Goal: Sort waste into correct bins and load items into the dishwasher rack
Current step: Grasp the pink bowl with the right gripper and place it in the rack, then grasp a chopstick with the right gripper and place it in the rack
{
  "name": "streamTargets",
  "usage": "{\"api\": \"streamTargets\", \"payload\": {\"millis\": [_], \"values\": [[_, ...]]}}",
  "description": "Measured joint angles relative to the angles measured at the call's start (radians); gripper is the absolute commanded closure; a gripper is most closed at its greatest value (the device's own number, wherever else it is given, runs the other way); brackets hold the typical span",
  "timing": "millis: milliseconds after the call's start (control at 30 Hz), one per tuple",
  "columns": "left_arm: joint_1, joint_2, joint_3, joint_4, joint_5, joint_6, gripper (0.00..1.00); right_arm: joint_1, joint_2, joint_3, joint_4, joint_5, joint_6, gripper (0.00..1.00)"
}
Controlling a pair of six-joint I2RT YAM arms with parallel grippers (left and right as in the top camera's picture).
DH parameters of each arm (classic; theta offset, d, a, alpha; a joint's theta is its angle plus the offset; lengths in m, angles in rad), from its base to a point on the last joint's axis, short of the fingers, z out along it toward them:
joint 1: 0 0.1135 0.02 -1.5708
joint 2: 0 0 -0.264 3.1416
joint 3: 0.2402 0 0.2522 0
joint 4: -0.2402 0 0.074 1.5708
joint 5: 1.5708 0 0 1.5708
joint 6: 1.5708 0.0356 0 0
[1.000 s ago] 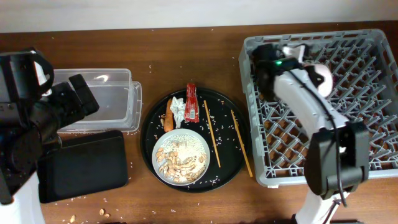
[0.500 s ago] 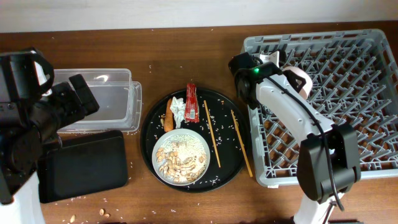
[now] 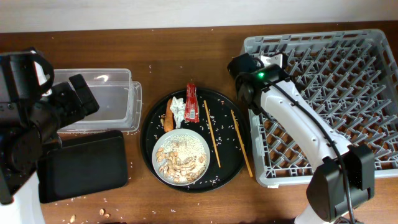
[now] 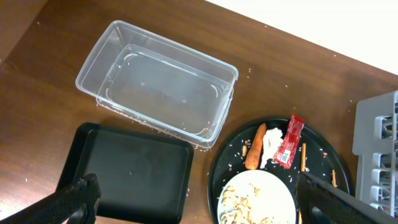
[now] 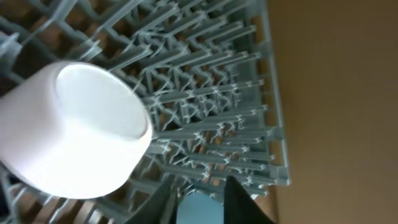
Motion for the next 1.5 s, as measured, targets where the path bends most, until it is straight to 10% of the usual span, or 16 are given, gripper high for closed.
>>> {"api": "streamTargets", "payload": {"millis": [200, 667, 933, 1133, 1267, 1500], "values": [[0.0, 0.0, 0.0, 0.0, 0.0, 0.0, 0.01, 0.081, -0.018, 0.0, 0.043, -0.159, -0.005, 0.45], [0.0, 0.0, 0.0, 0.0, 0.0, 0.0, 0.01, 0.159, 0.153, 0.001, 0.055, -0.789, -0.113, 0.68], [0.0, 0.0, 0.0, 0.0, 0.0, 0.0, 0.01, 0.147, 0.216, -0.117, 0.083, -0.783, -0.089, 0.68], [0.0, 0.0, 0.0, 0.0, 0.0, 0.0, 0.01, 0.131, 0.218, -0.155, 0.111, -0.808, -0.097, 0.88], [0.0, 0.0, 0.0, 0.0, 0.0, 0.0, 0.01, 0.131, 0.218, -0.155, 0.13, -0.859, -0.106, 0.73], [0.0, 0.0, 0.0, 0.0, 0.0, 0.0, 0.01, 0.131, 0.218, -0.159, 0.136, -0.88, -0.104, 0.96]]}}
